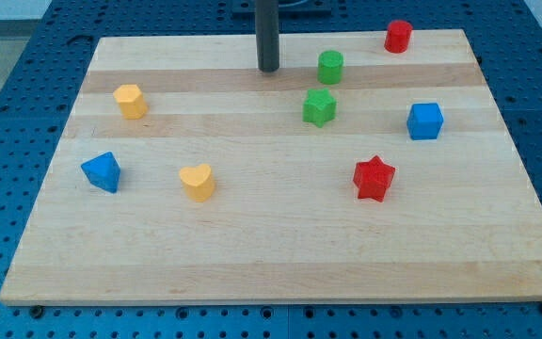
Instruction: Push green circle closer to the red circle
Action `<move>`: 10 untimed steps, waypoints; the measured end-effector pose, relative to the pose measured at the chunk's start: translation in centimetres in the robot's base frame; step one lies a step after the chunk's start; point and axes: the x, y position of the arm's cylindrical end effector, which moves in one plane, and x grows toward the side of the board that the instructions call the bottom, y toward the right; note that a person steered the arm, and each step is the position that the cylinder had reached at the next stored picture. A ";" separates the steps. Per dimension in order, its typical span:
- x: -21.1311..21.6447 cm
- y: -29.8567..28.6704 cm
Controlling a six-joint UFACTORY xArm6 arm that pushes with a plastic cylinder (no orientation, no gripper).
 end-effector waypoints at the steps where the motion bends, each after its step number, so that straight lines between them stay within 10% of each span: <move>1: 2.1 1.8; 10: 1.5 16.5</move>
